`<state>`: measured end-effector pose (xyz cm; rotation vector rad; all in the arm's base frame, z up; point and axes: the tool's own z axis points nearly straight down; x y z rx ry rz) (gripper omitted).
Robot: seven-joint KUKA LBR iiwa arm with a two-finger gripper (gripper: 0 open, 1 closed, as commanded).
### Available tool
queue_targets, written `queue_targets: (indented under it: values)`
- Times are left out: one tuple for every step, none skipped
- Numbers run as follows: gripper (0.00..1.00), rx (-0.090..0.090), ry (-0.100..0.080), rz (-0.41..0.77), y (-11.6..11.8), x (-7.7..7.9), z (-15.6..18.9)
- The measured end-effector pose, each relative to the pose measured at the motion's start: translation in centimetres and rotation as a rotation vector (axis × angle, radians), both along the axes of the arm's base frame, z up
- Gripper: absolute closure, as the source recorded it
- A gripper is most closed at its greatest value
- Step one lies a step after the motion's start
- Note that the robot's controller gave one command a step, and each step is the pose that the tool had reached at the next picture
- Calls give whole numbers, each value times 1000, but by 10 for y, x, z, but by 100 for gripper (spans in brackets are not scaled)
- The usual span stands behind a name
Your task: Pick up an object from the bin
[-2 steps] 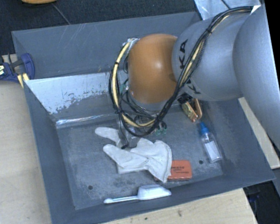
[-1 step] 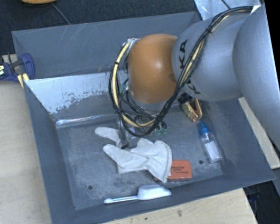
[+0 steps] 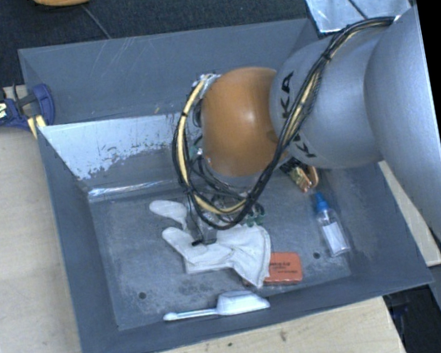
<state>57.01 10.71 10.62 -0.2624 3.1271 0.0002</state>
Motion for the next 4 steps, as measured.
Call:
queue_targets:
  values:
    - [100, -1, 6, 2, 12, 22, 49]
    - [0, 0, 0, 36, 5, 10, 55]
    - [0, -1, 4, 46, 1, 1, 42]
    - [0, 1, -3, 58, -14, 13, 18]
